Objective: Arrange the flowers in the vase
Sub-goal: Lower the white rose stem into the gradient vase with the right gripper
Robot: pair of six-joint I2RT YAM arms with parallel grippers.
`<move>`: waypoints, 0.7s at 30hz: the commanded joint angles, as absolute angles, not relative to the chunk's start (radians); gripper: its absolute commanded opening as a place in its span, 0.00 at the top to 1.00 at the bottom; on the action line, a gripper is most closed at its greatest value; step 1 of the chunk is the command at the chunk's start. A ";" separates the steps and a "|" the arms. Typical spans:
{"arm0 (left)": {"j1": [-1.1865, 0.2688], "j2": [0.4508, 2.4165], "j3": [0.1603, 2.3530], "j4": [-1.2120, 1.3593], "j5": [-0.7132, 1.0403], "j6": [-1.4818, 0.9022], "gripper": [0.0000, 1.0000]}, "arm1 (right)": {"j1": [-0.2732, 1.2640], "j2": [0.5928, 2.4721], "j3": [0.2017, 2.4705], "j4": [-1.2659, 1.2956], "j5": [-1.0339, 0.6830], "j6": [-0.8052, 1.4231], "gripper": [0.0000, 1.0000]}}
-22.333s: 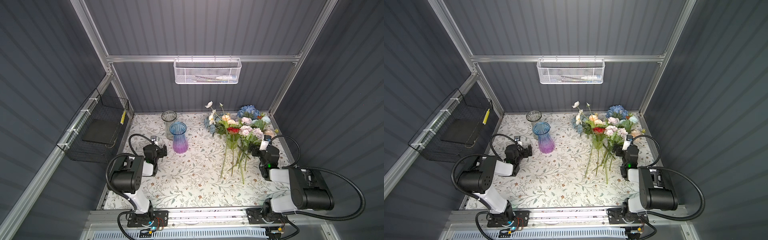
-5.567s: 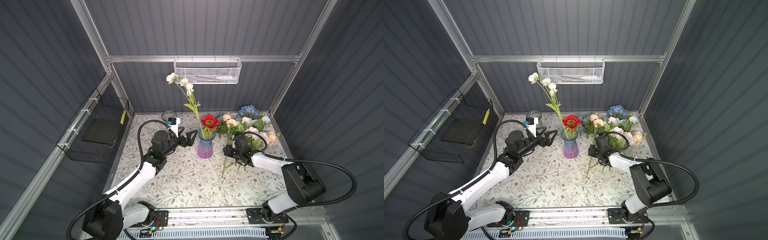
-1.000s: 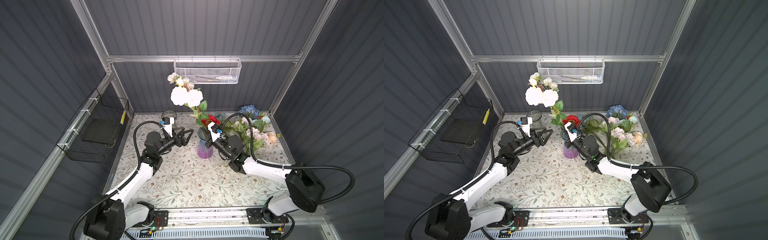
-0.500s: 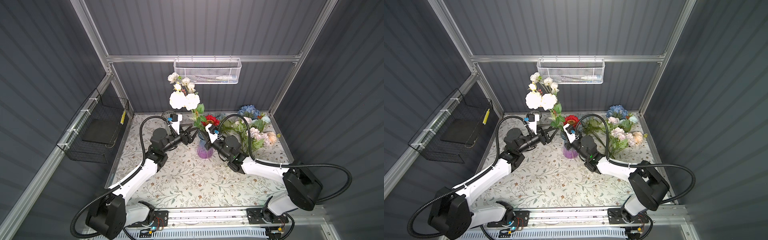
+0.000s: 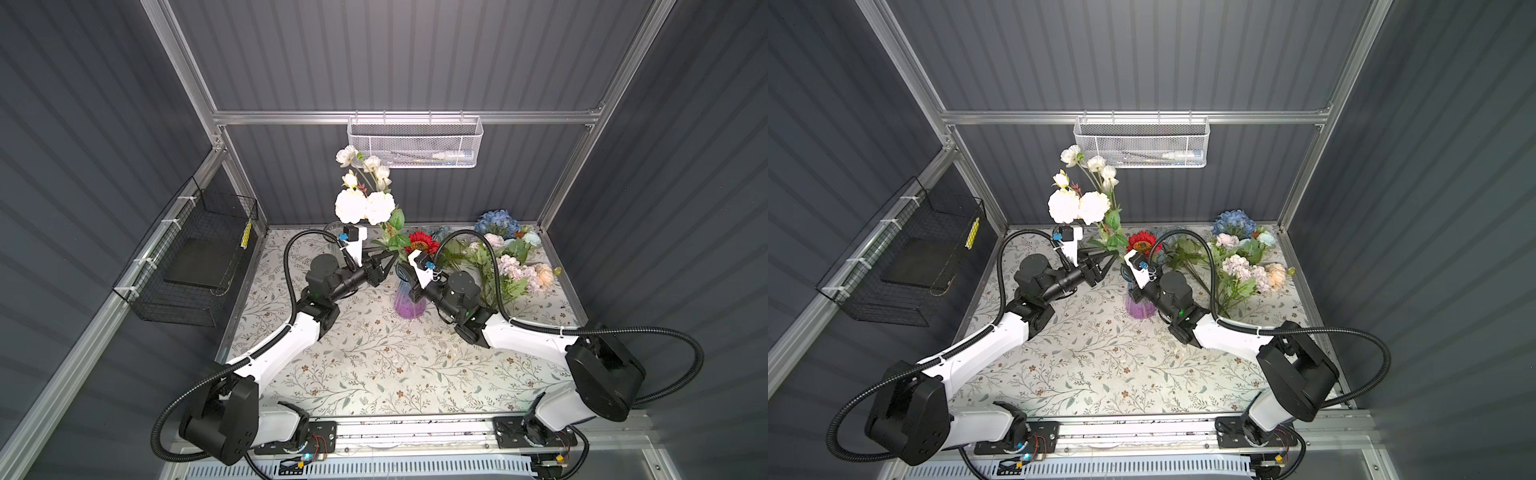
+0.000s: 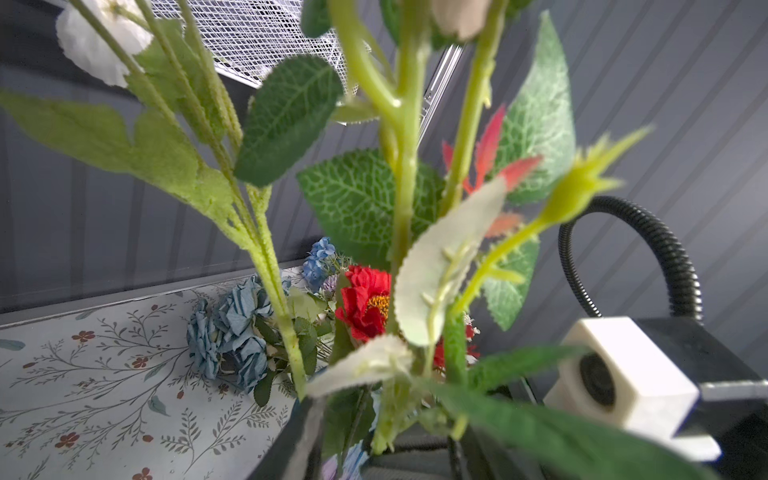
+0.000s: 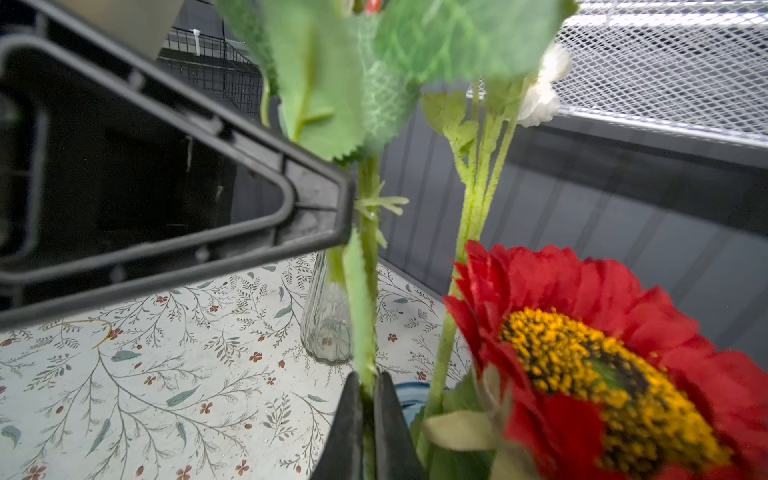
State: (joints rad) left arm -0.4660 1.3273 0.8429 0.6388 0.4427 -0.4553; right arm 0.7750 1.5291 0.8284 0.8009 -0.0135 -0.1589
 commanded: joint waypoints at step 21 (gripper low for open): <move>-0.487 1.345 0.870 0.621 0.374 -0.389 0.90 | 0.782 1.437 0.812 0.776 -0.016 -0.154 0.53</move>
